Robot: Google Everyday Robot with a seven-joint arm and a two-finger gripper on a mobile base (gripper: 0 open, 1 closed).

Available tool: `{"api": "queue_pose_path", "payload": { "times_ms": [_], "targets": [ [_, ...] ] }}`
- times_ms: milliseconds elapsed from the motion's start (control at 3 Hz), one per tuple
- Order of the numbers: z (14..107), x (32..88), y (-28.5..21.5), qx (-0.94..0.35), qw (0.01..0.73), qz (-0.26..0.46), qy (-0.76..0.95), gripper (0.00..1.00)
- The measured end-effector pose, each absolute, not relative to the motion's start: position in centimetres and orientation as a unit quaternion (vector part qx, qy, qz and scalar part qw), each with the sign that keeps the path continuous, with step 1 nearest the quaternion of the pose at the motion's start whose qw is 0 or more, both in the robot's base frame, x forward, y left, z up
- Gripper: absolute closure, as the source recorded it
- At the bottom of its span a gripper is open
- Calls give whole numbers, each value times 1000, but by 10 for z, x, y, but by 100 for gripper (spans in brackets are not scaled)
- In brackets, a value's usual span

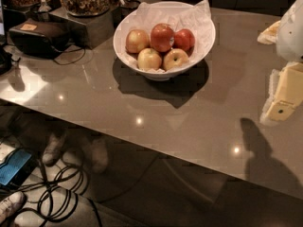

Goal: Pick apple from white bowl

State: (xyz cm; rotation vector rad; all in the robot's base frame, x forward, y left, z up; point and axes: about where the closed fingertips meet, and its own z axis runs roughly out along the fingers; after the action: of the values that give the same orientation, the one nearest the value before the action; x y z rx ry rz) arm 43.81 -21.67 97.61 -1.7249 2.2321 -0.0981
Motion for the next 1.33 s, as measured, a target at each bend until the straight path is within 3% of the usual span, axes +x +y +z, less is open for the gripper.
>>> {"api": "queue_pose_path", "payload": {
  "times_ms": [1333],
  "targets": [
    [996, 492, -175, -624, 139, -19, 769, 0]
  ]
}}
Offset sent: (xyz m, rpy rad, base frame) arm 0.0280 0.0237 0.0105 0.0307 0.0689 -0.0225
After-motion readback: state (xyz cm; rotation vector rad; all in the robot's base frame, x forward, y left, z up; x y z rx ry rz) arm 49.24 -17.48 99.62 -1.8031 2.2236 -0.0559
